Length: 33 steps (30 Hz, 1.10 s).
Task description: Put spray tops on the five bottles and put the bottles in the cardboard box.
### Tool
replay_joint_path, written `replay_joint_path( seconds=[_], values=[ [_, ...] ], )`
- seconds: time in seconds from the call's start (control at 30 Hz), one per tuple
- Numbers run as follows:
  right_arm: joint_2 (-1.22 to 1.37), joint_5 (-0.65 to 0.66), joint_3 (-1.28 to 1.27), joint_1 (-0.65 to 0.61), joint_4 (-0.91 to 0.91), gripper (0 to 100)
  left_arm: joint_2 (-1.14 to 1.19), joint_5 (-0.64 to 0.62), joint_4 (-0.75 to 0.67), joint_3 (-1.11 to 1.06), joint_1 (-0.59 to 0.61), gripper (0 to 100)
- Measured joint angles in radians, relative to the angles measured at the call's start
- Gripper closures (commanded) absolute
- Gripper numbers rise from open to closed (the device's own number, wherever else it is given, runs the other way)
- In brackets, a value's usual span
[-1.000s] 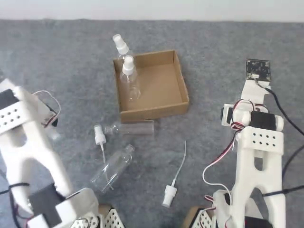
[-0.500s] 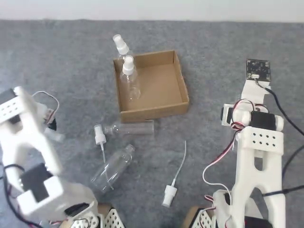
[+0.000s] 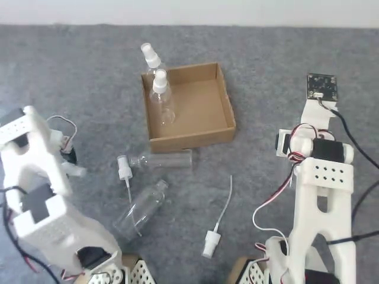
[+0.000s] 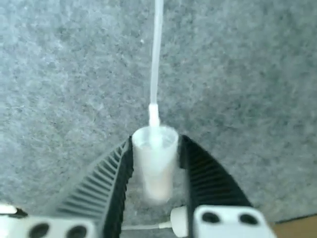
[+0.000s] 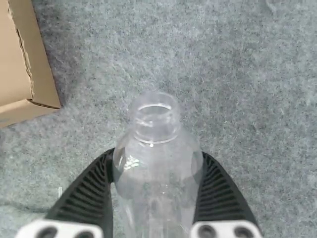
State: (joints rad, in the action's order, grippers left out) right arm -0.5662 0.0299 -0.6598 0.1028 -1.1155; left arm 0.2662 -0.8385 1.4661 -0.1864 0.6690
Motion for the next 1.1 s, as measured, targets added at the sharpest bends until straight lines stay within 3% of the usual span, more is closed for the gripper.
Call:
replay_joint_path(
  seconds=[0.5, 0.87, 1.1],
  values=[
    [0.0, 0.0, 0.0, 0.0, 0.0, 95.7, 0.049, 0.025, 0.235, 0.206, -0.012, 83],
    [0.0, 0.0, 0.0, 0.0, 0.0, 95.7, 0.049, 0.278, 0.25, 0.261, -0.012, 97],
    [0.0, 0.0, 0.0, 0.0, 0.0, 95.7, 0.049, 0.526, 0.25, 0.261, -0.012, 98]
  ],
)
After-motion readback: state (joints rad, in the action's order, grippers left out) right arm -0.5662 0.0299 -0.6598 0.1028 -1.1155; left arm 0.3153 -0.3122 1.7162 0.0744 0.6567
